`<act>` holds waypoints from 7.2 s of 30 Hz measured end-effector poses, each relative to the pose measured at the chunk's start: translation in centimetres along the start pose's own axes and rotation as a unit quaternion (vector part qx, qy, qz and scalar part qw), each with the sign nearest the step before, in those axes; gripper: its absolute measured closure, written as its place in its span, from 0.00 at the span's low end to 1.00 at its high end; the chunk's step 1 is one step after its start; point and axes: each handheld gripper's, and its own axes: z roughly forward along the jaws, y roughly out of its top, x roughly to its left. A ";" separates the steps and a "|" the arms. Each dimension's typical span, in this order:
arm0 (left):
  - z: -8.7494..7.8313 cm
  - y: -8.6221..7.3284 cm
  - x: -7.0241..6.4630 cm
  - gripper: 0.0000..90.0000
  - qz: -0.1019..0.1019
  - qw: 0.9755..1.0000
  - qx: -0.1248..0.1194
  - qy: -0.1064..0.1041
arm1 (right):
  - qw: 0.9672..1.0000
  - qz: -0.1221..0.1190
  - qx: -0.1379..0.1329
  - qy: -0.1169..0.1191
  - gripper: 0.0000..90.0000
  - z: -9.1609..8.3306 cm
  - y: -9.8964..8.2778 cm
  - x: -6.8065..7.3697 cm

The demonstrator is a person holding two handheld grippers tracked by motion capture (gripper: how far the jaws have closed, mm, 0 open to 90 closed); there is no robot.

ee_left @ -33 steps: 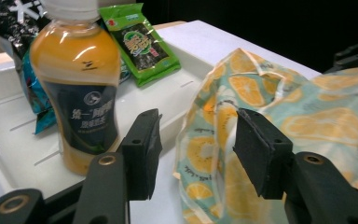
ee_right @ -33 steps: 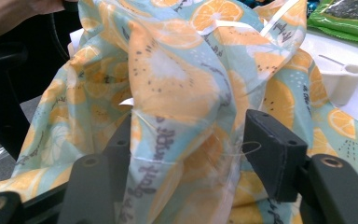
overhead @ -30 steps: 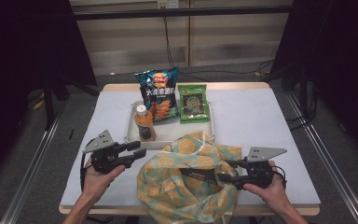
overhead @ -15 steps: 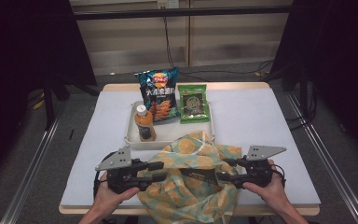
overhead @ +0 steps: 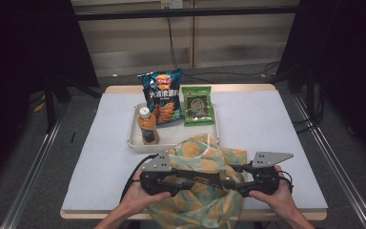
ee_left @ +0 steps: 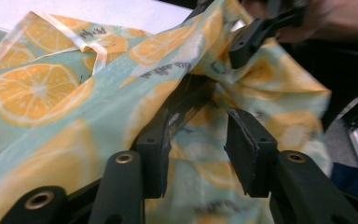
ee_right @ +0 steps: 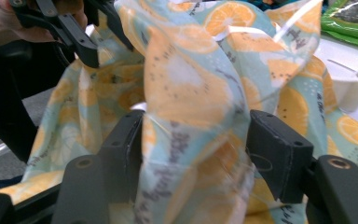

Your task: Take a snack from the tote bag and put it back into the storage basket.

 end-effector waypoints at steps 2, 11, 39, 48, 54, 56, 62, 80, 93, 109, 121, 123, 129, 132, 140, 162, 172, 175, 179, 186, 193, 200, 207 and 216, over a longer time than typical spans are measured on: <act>0.9 0.1 0.5 0.63 0.006 1.000 0.010 0.011 | 1.000 -0.003 0.003 -0.002 0.41 0.0 -0.1 -0.1; 2.8 0.3 2.5 0.57 -0.008 0.999 0.021 0.029 | 1.000 0.004 0.024 -0.019 0.70 0.0 -0.4 -0.5; 3.2 -0.5 3.3 0.45 0.001 0.999 0.020 0.042 | 0.985 0.047 0.116 -0.118 0.92 -0.6 -3.3 -6.1; 3.0 -0.2 2.9 0.45 -0.014 0.999 0.013 0.039 | 0.989 0.036 0.072 -0.126 0.57 -1.9 -2.6 -5.3; 2.8 0.7 1.6 0.52 -0.019 1.000 -0.007 0.023 | 0.994 0.025 0.030 -0.107 0.48 -3.3 -1.3 -4.2; 2.8 1.2 0.9 0.53 -0.017 1.000 -0.018 0.011 | 0.995 0.021 0.022 -0.098 0.46 -3.6 -0.7 -3.7; 4.1 2.8 -1.1 0.53 -0.013 0.999 -0.034 -0.031 | 0.997 0.012 0.008 -0.080 0.40 -3.8 0.6 -2.6; 10.0 2.0 -3.9 0.60 0.028 0.995 0.041 -0.084 | 0.995 0.013 0.056 -0.078 1.00 -1.3 -0.4 -4.5; 9.9 0.4 -2.7 0.68 0.026 0.994 0.071 -0.083 | 0.986 0.029 0.109 -0.120 0.90 -0.8 -2.9 -6.6; 6.6 1.2 -2.4 0.72 -0.013 0.996 0.019 -0.090 | 0.995 0.018 0.024 -0.090 0.45 -3.2 -0.8 -3.8; 1.6 1.0 -2.9 0.66 -0.009 0.998 0.010 -0.067 | 0.997 0.011 -0.011 -0.075 0.44 -4.7 0.3 -2.3; 0.8 0.6 -2.9 0.66 -0.013 0.998 -0.003 -0.054 | 0.997 0.004 -0.017 -0.070 0.50 -5.0 0.6 -1.9; -0.2 -1.4 -2.6 0.67 -0.038 0.999 -0.023 -0.030 | 0.998 -0.019 -0.009 -0.057 0.80 -4.9 0.5 0.0; -0.1 -1.7 -1.7 0.68 -0.050 0.998 -0.022 -0.018 | 0.998 -0.023 -0.015 -0.049 0.86 -5.0 0.7 0.7; 1.0 -1.1 0.0 0.70 -0.058 0.998 -0.020 -0.012 | 0.999 -0.034 0.015 -0.006 0.92 -2.8 0.7 1.6; 0.4 -2.6 0.5 0.64 -0.060 0.998 -0.005 0.014 | 0.995 -0.035 0.078 -0.057 0.39 -1.8 -1.5 -0.1; 0.8 -3.0 0.8 0.63 -0.063 0.998 0.007 0.016 | 0.994 -0.032 0.093 -0.042 0.31 -0.4 -2.1 -0.2; 1.1 -3.2 1.1 0.64 -0.068 0.998 0.011 0.013 | 0.994 -0.038 0.093 -0.035 0.31 0.2 -2.0 -0.5; 1.2 -3.1 1.2 0.65 -0.067 0.998 0.013 0.014 | 0.993 -0.044 0.103 -0.033 0.30 1.2 -1.9 -0.3; 1.3 -3.2 1.1 0.63 -0.067 0.998 0.011 0.013 | 0.992 -0.045 0.112 -0.029 0.31 2.5 -2.3 -0.2; 1.1 -3.2 1.1 0.62 -0.068 0.997 0.010 0.017 | 0.992 -0.049 0.109 -0.039 0.46 2.3 -2.1 -0.3; 1.3 -3.4 1.3 0.62 -0.072 0.997 0.012 0.017 | 0.991 -0.053 0.113 -0.038 0.43 2.8 -1.7 -0.3; 1.5 -3.5 1.3 0.61 -0.071 0.997 0.014 0.016 | 0.990 -0.055 0.124 -0.034 0.36 4.1 -1.3 -0.2; 1.1 -3.4 1.4 0.60 -0.069 0.997 0.011 0.019 | 0.989 -0.058 0.133 -0.037 0.48 4.1 -1.3 -0.1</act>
